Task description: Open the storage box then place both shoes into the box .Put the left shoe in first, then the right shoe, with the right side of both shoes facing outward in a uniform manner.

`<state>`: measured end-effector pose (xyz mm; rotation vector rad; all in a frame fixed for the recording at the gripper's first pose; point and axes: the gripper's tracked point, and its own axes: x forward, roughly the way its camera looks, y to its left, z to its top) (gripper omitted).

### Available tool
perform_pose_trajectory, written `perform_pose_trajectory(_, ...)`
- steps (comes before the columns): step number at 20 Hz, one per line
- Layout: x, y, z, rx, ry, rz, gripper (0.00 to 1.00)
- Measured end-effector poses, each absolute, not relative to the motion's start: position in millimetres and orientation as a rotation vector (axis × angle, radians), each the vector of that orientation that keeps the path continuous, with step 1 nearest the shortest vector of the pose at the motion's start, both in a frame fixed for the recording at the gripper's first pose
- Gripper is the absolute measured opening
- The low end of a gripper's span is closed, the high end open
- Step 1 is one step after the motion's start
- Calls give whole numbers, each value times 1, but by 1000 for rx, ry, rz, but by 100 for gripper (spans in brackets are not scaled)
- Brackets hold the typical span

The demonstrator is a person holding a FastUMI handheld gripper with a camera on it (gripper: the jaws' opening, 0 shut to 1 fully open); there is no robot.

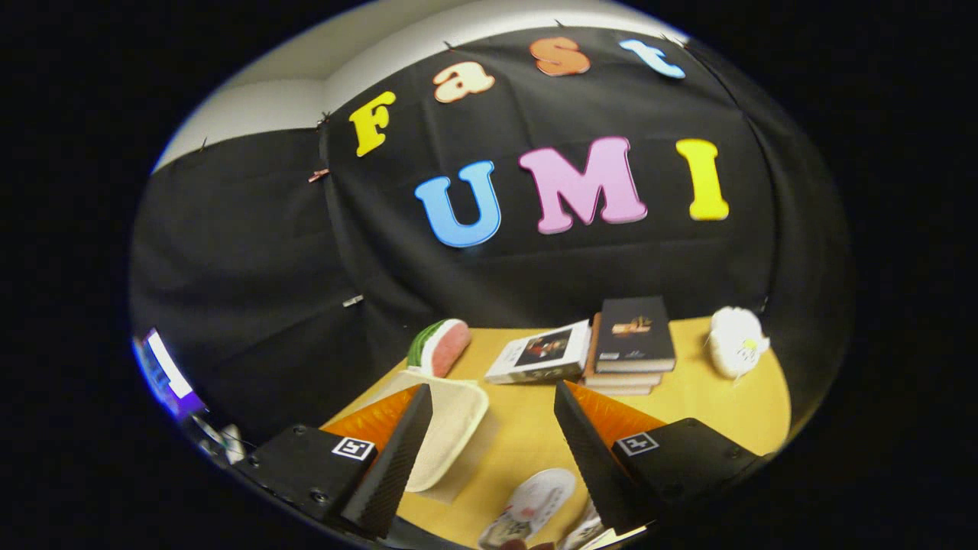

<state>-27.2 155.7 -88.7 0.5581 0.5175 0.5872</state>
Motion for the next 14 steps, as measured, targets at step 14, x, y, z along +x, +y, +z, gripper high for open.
perform_pose_trajectory(14, -73, 277, -225, 980, 1127, 767, 98)
